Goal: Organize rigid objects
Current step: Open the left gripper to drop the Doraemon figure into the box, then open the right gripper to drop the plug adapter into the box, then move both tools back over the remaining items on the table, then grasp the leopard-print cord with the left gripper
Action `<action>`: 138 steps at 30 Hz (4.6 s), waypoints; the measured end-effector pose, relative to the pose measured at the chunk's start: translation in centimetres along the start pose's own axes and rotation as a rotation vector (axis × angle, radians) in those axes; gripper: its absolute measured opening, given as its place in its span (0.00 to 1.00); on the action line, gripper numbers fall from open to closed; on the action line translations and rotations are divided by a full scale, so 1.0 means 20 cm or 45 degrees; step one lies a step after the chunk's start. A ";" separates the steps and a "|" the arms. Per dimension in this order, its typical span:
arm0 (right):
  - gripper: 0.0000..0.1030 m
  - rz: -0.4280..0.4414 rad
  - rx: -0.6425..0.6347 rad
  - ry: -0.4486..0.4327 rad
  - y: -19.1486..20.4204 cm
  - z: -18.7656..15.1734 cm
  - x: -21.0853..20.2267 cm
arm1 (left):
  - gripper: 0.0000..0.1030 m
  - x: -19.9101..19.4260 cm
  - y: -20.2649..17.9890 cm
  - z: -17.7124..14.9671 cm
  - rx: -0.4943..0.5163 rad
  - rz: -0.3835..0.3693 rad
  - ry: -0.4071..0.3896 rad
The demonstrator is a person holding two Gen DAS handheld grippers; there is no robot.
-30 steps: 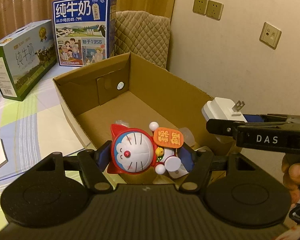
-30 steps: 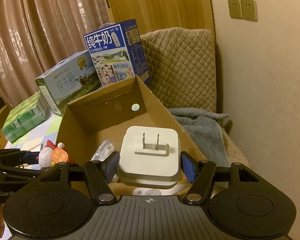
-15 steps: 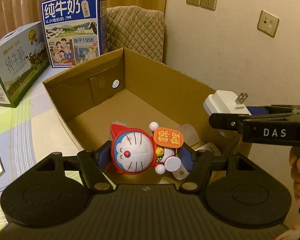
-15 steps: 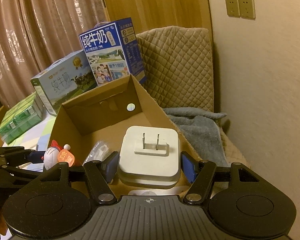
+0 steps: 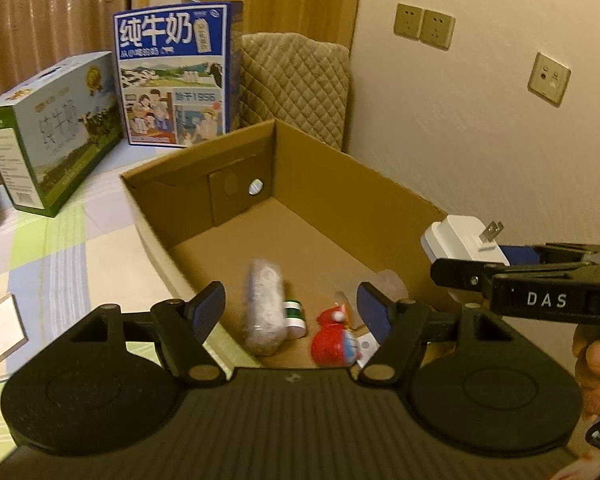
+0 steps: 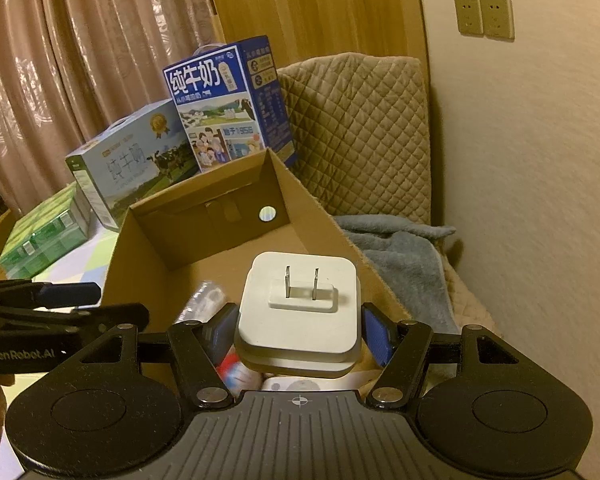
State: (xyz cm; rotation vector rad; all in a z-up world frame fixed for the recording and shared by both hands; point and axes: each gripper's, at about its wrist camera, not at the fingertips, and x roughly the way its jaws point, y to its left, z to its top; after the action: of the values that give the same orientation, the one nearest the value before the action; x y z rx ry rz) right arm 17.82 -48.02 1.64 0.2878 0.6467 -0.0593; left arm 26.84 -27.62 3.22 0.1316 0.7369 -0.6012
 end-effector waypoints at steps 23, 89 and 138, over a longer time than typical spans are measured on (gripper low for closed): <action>0.61 0.057 -0.044 0.106 0.15 -0.04 0.10 | 0.66 -0.12 0.12 -0.05 -0.075 0.038 -0.023; 0.61 0.337 -0.289 0.096 1.17 -0.29 -0.19 | 0.66 -1.22 0.97 -0.74 -0.359 0.470 -0.123; 0.83 0.347 -0.428 0.238 1.68 -0.40 1.05 | 0.77 -0.40 1.75 -0.73 -0.323 0.515 -0.033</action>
State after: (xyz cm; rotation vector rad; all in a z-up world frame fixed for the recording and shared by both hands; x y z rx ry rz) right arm 34.68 -12.92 -8.74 0.0542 0.7844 0.3384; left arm 33.03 9.66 -5.48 0.0359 0.7296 -0.1217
